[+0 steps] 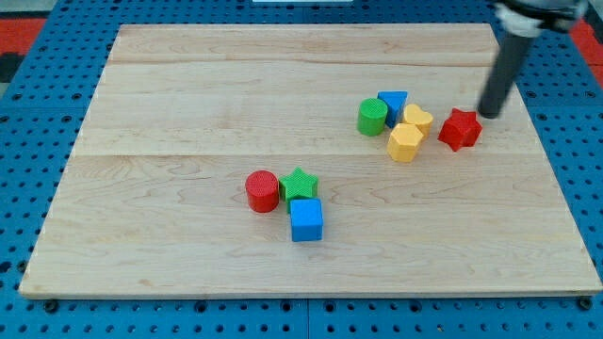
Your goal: Place the green star diagonally at the top of the yellow heart
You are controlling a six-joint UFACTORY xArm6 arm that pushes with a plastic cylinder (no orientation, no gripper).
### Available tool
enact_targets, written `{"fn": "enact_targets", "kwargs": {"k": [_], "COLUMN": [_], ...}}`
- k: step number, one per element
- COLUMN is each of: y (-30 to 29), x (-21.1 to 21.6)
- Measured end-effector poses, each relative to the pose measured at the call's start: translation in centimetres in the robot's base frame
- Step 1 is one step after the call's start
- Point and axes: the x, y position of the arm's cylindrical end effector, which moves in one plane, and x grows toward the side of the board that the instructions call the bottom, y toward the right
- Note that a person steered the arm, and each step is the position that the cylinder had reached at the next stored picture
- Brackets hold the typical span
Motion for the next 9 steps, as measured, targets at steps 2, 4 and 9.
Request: {"fn": "enact_targets", "kwargs": {"k": [2,4,9], "y": [4.1,-20.1,-38.7], "x": [14.5,20.1,3.1]}}
